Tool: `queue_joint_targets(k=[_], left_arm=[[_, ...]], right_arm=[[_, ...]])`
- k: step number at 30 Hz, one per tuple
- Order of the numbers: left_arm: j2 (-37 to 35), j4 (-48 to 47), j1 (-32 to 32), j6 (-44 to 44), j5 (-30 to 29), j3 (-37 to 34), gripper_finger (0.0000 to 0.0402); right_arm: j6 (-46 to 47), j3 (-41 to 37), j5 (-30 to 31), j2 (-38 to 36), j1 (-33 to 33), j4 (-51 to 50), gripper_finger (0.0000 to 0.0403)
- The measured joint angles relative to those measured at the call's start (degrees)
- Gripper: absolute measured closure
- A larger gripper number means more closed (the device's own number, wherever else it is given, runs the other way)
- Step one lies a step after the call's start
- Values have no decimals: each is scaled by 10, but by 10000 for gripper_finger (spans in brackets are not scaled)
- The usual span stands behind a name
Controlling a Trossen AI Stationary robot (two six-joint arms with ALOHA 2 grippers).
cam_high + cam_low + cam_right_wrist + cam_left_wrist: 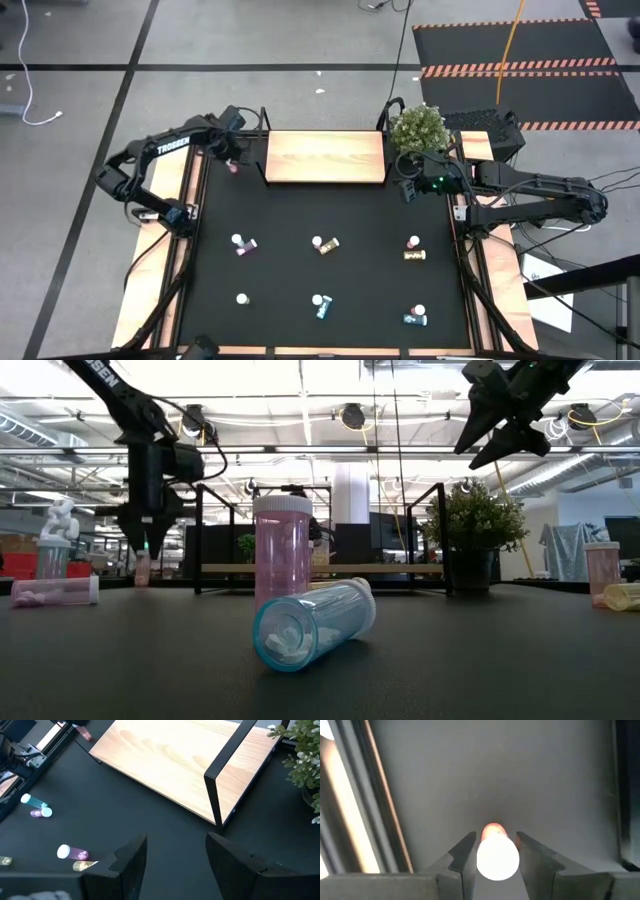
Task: Pick and place medicine bottles onto shelf by color
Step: Put the top orange pill bottle on the shelf
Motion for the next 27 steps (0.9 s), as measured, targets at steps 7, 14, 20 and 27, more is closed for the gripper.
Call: queue_joint_targets(k=[7,14,20,27], left_arm=[[0,-116,0,42,-14,130,275],[0,-165,0,73,-42,322,276],[42,-148,-26,105,-31,451,280],[182,-156,-83,111,-27,598,280]], right_arm=[[-22,0,-2,0,0,0,204],[-41,0,-3,0,0,0,204],[-61,0,-1,0,-6,1,204],[-79,0,-30,0,-43,17,204]])
